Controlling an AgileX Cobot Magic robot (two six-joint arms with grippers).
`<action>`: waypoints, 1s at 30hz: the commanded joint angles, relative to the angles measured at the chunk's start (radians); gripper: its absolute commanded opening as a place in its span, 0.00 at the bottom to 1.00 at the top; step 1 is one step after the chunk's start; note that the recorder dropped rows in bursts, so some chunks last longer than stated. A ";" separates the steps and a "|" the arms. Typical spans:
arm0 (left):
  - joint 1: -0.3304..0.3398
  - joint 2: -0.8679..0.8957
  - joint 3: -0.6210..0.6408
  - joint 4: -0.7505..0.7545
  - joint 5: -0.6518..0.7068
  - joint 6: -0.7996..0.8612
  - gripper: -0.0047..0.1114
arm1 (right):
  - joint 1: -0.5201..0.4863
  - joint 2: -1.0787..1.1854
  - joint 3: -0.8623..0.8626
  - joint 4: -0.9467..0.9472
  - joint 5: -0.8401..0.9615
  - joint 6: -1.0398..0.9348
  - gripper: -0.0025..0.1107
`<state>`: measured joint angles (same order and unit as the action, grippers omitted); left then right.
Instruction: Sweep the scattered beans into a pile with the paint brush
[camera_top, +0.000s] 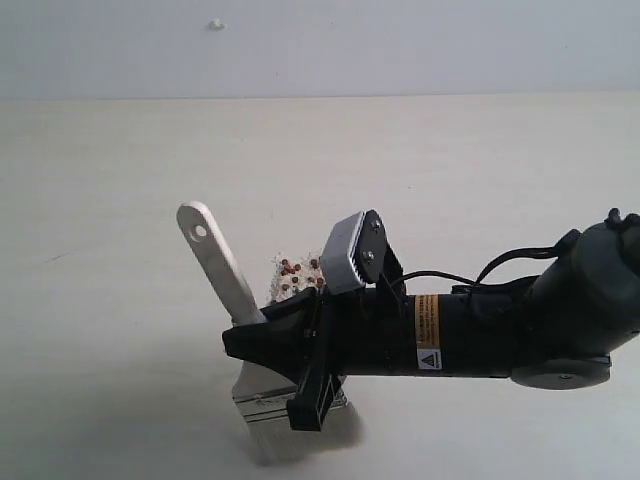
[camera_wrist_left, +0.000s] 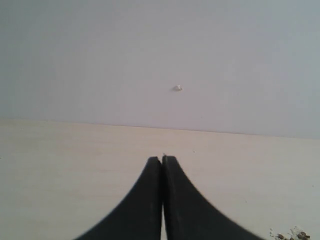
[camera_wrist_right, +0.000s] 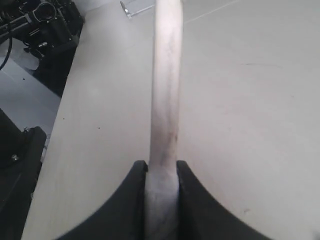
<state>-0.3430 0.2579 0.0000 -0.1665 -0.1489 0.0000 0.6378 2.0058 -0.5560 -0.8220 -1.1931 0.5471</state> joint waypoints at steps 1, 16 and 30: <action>-0.005 -0.006 0.000 -0.006 -0.003 0.000 0.04 | -0.043 0.017 0.000 -0.019 -0.028 0.014 0.02; -0.005 -0.006 0.000 -0.006 -0.003 0.000 0.04 | -0.102 0.089 -0.051 0.035 -0.028 -0.073 0.02; -0.005 -0.006 0.000 -0.006 -0.003 0.000 0.04 | -0.102 0.121 -0.213 0.026 -0.019 0.000 0.02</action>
<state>-0.3430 0.2579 0.0000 -0.1665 -0.1489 0.0000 0.5422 2.1248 -0.7499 -0.7957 -1.2078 0.5449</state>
